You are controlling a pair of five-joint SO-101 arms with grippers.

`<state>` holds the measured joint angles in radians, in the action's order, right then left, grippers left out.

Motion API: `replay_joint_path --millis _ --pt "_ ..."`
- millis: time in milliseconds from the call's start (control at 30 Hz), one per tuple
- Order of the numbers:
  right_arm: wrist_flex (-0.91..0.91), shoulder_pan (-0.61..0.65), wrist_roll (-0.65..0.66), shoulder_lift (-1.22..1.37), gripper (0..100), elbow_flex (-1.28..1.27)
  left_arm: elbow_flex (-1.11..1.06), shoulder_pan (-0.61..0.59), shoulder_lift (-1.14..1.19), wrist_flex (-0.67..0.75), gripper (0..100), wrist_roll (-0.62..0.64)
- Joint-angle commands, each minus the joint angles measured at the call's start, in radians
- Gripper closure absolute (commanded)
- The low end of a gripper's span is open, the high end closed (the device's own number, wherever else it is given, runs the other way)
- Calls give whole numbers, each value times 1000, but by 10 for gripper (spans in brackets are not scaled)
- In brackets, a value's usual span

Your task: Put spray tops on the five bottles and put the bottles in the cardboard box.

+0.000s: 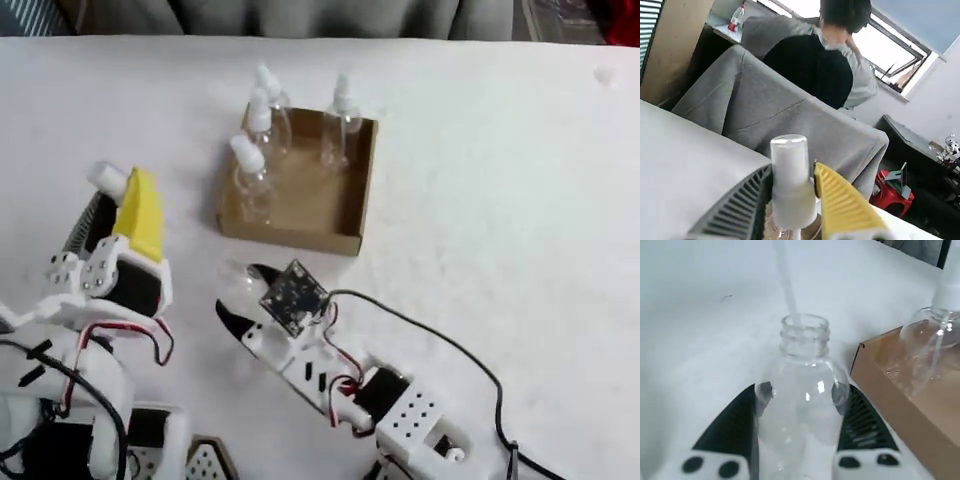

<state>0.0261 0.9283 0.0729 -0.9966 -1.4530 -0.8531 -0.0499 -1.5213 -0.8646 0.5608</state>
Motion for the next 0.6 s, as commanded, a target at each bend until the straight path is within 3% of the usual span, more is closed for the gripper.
replay_joint_path --millis 0,433,567 --pt "-19 -12 5 1 982 64 5 15 -7 18 980 -14" --pt "-21 -13 11 1 982 64 -12 15 -7 23 980 -15" --pt "-21 -13 11 1 982 64 -37 16 -7 48 980 -91"
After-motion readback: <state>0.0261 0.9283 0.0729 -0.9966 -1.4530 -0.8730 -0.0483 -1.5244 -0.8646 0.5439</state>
